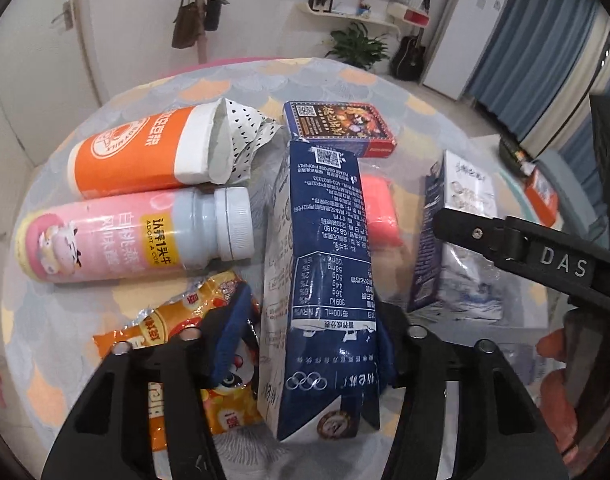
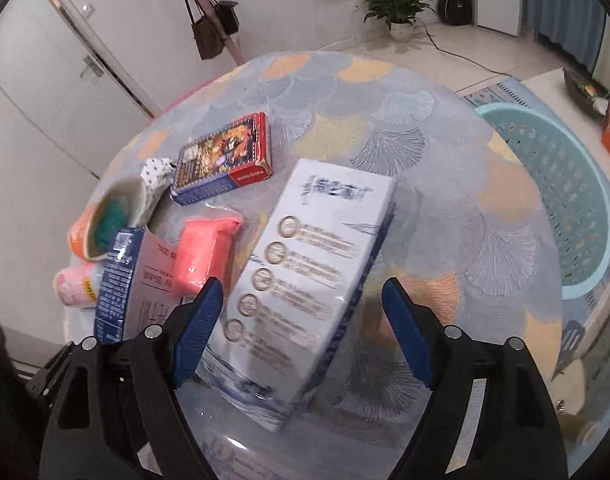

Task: Collect trash
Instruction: 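Carry both cartons over the blue basket and open both tools to drop them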

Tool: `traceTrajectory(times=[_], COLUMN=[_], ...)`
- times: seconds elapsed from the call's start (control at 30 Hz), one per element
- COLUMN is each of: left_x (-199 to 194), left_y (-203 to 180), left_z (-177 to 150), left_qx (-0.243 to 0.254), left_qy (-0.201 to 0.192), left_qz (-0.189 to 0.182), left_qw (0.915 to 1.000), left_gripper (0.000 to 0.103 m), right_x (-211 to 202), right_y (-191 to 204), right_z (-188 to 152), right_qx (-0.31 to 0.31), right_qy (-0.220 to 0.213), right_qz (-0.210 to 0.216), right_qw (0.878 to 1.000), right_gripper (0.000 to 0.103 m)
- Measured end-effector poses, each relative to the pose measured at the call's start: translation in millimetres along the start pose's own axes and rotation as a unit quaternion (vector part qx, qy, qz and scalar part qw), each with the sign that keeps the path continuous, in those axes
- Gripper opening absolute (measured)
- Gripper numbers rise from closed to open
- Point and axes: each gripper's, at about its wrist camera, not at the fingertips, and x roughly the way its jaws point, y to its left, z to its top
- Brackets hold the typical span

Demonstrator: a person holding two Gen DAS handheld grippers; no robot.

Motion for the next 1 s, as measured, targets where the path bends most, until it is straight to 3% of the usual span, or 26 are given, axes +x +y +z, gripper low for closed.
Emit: traceTrajectory(times=[0.07,0.13,0.37,0.73,0.87,1.0], left_x=[-1.8,-8.4,-47.1,-93.1,-98.9,-99.2], left_y=[-3.8,-4.3,-2.5,-55.0,-89.8,-124.4], left_z=[-1.3,-2.3,2.4,33.0,52.3,67.3], left_qx=[0.011,0.014,0.000,0.029,0.047,0.068], left_qy=[-0.006,-0.021,-0.087,-0.153,-0.162,-0.172], left_qz=[0.015,0.017,-0.004,-0.059,-0.121,-0.146], left_qw=[0.9998,0.9995,0.9962,0.9861,0.9782,0.9718], left_gripper=[0.033,0.031,0.031,0.031,0.031,0.031], right_x=[2.4,3.9,-8.9,-78.3,-104.7,-119.9], right_y=[3.8,5.6,2.4,-54.6,-86.4,-125.1], right_z=[-1.5,-2.9,2.4,28.3,36.9,45.7], right_qx=[-0.007,-0.011,-0.025,0.013,0.031,0.061], right_qy=[0.005,0.010,-0.020,-0.126,-0.171,-0.194], right_qz=[-0.005,-0.003,0.004,0.019,0.007,-0.008], right_qw=[1.000,1.000,0.999,0.992,0.985,0.979], right_gripper=[0.077,0.077,0.052,0.050,0.050,0.050])
